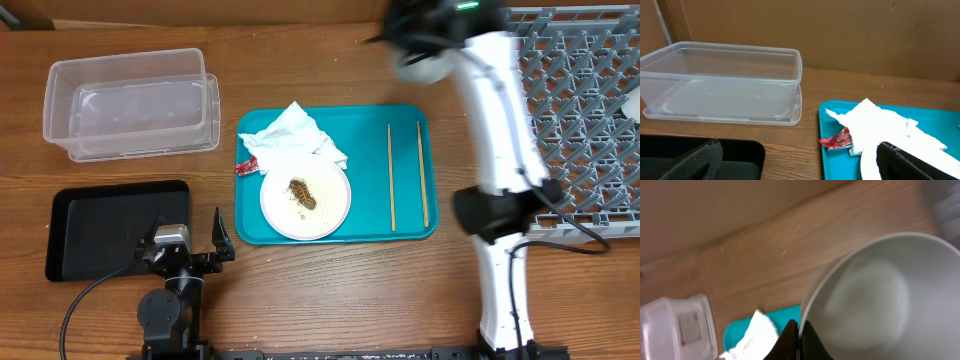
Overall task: Sort waste into correct bins and load items into the dishwasher
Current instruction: 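Carry the grey bowl right and lower it into the rack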
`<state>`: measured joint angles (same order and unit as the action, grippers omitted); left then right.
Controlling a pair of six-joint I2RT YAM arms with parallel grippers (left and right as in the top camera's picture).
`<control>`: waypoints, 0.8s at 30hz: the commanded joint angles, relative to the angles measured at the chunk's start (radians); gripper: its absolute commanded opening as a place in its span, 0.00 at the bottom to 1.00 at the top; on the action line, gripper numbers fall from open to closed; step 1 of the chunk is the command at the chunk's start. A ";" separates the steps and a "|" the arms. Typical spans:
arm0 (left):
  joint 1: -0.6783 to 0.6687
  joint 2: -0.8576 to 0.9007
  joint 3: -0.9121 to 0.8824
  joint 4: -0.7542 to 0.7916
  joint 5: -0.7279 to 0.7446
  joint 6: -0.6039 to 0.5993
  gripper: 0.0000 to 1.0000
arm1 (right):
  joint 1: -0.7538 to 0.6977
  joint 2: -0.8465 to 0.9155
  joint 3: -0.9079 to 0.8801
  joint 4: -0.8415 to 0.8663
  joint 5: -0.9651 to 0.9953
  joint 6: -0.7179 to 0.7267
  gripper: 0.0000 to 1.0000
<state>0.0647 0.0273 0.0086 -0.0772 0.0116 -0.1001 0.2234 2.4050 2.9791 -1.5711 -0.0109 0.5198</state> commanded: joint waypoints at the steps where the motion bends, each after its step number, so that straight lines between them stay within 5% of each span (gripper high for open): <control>1: -0.009 0.000 -0.004 -0.001 0.000 0.015 1.00 | -0.193 -0.060 0.143 -0.081 -0.122 -0.156 0.04; 5: -0.009 0.000 -0.004 -0.001 0.000 0.015 1.00 | -0.467 -0.063 0.146 -0.123 -0.372 -0.311 0.04; 11: -0.009 0.000 -0.003 -0.001 0.000 0.015 1.00 | -0.867 -0.061 -0.057 -0.123 -0.742 -0.330 0.04; 24: -0.009 0.000 -0.004 -0.001 0.000 0.015 1.00 | -1.210 -0.061 -0.608 0.010 -1.402 -0.756 0.04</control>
<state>0.0647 0.0273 0.0086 -0.0769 0.0116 -0.1001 -0.9546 2.3692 2.4622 -1.6100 -1.1172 -0.0967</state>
